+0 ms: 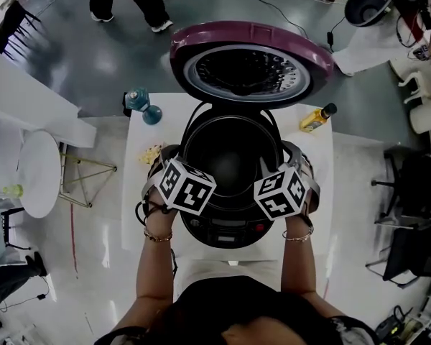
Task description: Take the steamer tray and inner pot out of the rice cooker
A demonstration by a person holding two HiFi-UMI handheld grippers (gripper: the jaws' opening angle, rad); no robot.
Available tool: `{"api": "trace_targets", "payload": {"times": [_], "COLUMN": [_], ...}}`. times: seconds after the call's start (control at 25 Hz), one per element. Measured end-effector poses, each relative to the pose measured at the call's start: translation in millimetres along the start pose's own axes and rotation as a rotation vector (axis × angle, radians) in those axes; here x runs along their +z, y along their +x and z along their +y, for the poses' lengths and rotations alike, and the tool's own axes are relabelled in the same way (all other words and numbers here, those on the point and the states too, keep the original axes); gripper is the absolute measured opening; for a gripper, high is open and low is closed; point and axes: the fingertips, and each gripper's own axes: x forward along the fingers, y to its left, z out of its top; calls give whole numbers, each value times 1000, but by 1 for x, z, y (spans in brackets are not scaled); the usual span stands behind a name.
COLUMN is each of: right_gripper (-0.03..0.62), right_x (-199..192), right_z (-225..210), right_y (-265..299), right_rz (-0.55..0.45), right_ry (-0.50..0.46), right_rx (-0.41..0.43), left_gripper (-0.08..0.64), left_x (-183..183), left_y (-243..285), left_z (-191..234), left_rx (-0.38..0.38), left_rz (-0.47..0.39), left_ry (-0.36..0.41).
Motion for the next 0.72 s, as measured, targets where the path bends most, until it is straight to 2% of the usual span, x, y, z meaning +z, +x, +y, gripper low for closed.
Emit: {"api": "trace_targets", "payload": {"times": [0.12,0.28,0.48,0.72], "right_gripper": [165,140,115,80], "right_x": [6,11,20,28], "right_z": [0,-4,-13,-21], "right_y": [-6,-10,-23,-34], "right_rz": [-29,-76,-147,-239], "right_ry": [11,96,176,298], "right_rx": [3,37,6,-9], "left_gripper": [227,195,186,138], "left_x": [3,5,7,10], "left_y": [-5,-9,-14,-27], "left_z": [3,4,5,6], "left_rx": [-15,4,-22,-56], "left_rz": [-28,-42,-71,-116], "left_ry": [-35,-26,-46,-65]}}
